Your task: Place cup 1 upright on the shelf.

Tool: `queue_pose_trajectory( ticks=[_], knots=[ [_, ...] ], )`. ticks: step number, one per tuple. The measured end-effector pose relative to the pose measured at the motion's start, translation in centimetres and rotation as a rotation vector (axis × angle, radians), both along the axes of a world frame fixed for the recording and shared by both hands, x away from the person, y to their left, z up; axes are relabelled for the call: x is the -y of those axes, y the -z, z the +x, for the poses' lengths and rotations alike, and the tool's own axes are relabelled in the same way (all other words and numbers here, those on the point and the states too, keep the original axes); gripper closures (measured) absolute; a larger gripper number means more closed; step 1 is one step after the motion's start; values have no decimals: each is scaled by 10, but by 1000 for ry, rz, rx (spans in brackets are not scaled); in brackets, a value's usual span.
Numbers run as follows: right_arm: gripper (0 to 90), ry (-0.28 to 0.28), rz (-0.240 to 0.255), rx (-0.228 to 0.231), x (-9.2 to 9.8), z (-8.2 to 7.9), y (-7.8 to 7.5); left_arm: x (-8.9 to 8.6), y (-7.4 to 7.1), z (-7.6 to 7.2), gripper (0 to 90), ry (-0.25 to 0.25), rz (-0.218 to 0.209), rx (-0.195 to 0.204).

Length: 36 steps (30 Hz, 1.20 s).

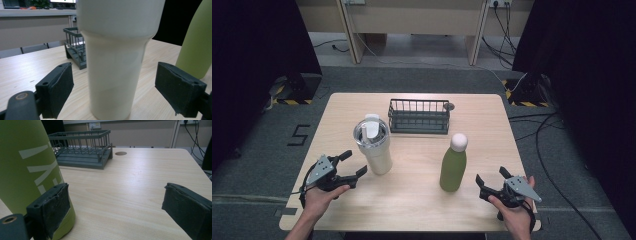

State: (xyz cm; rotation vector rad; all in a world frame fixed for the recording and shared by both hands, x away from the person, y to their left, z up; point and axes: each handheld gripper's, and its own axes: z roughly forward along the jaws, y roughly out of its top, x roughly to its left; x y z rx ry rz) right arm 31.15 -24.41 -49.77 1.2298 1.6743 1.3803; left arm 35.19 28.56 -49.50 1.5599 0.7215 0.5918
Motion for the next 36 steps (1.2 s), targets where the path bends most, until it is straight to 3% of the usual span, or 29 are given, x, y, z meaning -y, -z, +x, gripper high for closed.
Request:
queue_pose_trajectory(
  ticks=[6,18,30,36],
  knots=[
    [77,5,0,-2,1,-3,0,13,-2,12,142,0,20,9],
    [90,10,3,-8,3,-8,0,27,-1,29,140,19,1,0],
    [95,6,-3,-14,3,-7,2,44,3,46,31,16,9,-6],
    [97,5,-6,-17,3,-8,2,47,9,51,41,13,-7,0]
  ],
)
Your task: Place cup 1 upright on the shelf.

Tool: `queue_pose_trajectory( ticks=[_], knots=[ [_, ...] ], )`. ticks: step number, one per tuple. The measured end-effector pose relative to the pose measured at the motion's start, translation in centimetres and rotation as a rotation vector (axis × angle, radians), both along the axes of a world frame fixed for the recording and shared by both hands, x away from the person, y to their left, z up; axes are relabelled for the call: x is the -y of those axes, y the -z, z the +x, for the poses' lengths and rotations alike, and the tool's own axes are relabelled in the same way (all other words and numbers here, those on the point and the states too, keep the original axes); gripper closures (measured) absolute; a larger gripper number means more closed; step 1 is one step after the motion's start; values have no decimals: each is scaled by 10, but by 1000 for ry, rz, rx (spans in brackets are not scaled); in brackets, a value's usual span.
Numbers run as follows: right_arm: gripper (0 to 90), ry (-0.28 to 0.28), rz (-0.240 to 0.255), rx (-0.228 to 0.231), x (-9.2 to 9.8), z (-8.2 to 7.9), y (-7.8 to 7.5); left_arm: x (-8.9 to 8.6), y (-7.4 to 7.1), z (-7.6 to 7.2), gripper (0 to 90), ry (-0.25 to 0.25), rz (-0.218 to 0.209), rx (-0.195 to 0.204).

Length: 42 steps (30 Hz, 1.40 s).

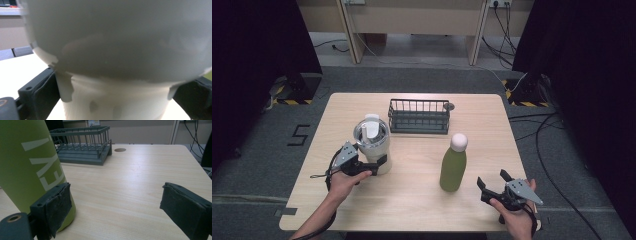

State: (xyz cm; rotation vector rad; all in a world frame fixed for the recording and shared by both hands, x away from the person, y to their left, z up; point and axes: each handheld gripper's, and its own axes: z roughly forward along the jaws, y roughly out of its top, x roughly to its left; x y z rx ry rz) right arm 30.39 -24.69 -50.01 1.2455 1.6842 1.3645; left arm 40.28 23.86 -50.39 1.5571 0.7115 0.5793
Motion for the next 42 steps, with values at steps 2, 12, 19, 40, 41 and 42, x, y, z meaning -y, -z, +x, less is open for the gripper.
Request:
queue_pose_trajectory(
  ticks=[2,12,19,40,41,42],
  knots=[
    [99,-1,-1,-6,0,0,1,-1,2,1,67,3,-11,-1],
    [106,12,-11,-4,0,0,2,-2,3,1,91,12,-1,20],
    [109,16,-3,-7,0,0,3,-1,2,1,93,5,7,20],
    [119,32,-4,-10,1,1,4,2,-8,-2,95,27,34,17],
    [120,32,-3,-10,1,1,4,1,-9,-2,95,29,31,20],
    [120,32,-3,-10,1,1,4,1,-12,-2,95,27,20,19]
  ],
)
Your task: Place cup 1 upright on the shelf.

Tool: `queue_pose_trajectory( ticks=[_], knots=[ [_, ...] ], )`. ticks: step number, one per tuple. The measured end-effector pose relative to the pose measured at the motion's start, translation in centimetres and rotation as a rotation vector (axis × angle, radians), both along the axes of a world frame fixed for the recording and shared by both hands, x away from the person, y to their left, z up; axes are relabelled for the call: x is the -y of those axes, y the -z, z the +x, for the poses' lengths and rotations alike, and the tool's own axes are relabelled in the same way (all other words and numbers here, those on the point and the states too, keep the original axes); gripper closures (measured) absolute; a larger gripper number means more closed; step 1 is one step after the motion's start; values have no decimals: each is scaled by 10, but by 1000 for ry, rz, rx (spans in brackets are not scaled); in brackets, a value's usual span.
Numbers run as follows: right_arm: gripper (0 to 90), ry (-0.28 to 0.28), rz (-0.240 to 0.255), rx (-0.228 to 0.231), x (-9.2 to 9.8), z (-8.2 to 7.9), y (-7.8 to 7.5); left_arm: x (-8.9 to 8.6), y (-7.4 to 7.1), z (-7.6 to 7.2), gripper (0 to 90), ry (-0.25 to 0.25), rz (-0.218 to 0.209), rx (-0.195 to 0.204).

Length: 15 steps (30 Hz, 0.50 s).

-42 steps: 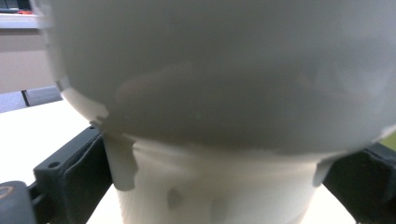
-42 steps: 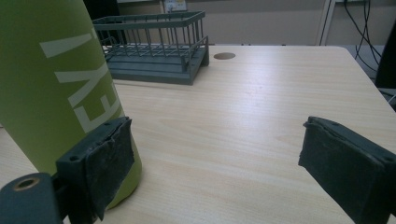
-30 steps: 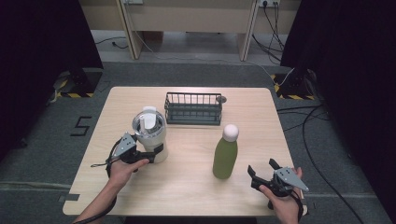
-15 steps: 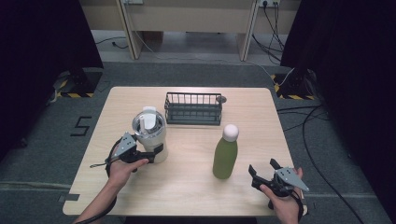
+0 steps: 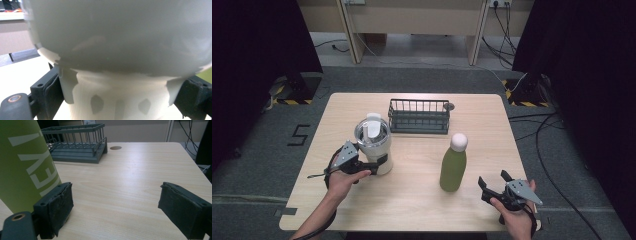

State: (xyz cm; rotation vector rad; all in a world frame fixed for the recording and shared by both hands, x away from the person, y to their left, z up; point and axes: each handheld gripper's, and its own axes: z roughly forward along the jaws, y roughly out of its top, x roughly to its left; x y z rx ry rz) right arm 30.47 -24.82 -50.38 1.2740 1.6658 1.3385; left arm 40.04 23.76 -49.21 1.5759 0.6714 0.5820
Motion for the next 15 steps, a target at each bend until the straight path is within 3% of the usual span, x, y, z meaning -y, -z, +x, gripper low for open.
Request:
queue_pose_trajectory(
  ticks=[15],
  knots=[
    [121,-4,0,-2,-2,1,1,1,-16,0,96,5,-18,27]
  ],
)
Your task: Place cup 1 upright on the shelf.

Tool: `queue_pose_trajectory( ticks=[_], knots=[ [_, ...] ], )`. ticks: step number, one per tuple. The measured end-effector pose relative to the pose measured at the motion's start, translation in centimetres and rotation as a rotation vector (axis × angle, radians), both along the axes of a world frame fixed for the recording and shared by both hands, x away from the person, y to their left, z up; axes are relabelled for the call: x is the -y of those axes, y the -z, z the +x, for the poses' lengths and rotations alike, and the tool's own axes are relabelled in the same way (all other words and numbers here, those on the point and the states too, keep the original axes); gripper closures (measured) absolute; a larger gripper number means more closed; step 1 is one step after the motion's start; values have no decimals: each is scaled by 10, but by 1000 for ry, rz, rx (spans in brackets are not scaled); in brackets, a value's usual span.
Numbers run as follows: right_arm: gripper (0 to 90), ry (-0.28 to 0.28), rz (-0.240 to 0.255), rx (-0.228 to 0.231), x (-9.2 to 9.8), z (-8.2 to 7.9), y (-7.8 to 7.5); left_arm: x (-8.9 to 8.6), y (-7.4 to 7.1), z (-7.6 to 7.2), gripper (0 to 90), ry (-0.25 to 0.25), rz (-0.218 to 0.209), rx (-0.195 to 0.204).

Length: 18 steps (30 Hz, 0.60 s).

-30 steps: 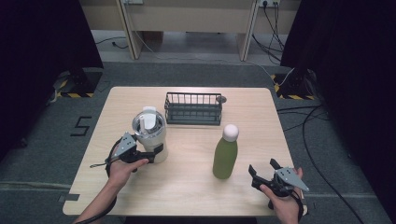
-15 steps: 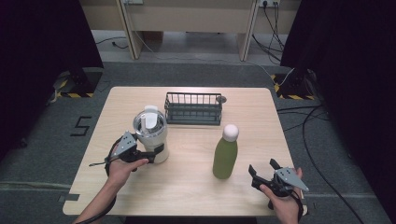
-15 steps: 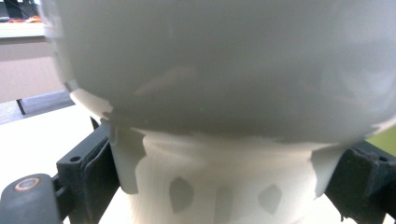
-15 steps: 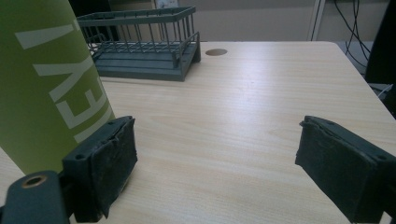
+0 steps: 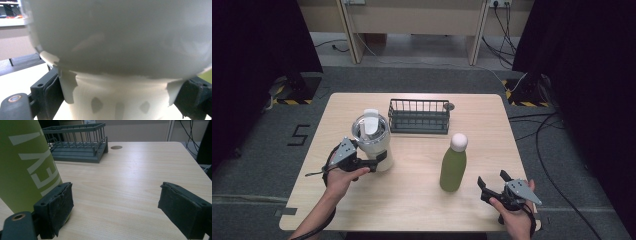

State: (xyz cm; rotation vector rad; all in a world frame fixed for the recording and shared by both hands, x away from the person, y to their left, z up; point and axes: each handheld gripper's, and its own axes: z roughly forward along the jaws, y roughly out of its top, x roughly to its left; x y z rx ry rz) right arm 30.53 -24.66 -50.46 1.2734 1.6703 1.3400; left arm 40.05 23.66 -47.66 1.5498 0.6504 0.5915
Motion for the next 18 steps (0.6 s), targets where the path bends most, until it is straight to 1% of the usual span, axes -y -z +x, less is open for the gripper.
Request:
queue_pose_trajectory(
  ticks=[3,18],
  knots=[
    [121,0,-2,1,0,0,0,1,-2,2,96,-4,3,3],
    [125,0,2,-7,0,0,2,17,-12,17,96,8,0,10]
  ],
)
